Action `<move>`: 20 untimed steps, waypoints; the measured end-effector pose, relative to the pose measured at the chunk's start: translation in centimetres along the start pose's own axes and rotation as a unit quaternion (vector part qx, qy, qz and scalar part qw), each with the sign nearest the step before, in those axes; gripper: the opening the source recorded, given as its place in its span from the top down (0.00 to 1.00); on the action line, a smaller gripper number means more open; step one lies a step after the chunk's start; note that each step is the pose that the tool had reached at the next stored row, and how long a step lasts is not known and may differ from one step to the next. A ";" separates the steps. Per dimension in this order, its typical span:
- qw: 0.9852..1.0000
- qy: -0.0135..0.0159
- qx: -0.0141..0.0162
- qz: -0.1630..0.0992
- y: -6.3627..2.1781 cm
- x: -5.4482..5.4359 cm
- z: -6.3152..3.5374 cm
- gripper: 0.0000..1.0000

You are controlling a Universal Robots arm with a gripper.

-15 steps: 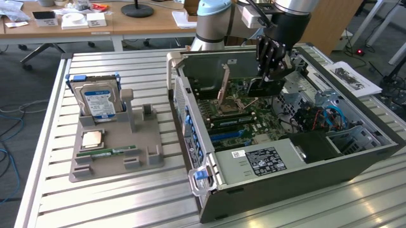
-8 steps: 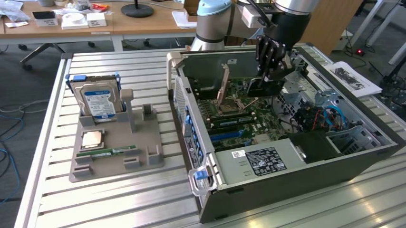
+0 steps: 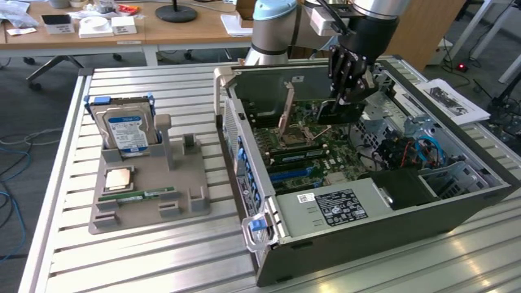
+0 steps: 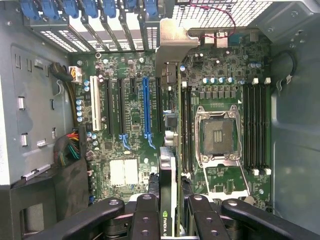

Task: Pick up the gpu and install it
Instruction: 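Insert the gpu into the slot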

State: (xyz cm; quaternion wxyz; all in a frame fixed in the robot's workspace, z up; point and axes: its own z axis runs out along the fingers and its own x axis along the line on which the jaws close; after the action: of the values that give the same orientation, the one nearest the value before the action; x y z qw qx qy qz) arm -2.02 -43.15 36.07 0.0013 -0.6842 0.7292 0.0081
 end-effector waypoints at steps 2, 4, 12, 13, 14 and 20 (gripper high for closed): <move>1.000 0.000 0.000 0.000 0.00 0.0 0.00 0.73; 1.000 0.000 -0.001 0.000 -0.06 0.0 0.00 0.73; 1.000 0.000 -0.004 0.001 -0.22 0.0 0.00 0.73; 1.000 0.000 -0.004 0.001 -0.22 0.0 0.00 0.73; 1.000 0.000 -0.004 0.001 -0.22 0.0 0.00 0.73; 1.000 0.000 -0.005 0.001 -0.27 0.0 0.00 0.73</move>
State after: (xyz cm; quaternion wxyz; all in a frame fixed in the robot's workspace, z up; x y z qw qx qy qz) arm -1.75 -43.15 36.07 -0.0024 -0.6837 0.7296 0.0116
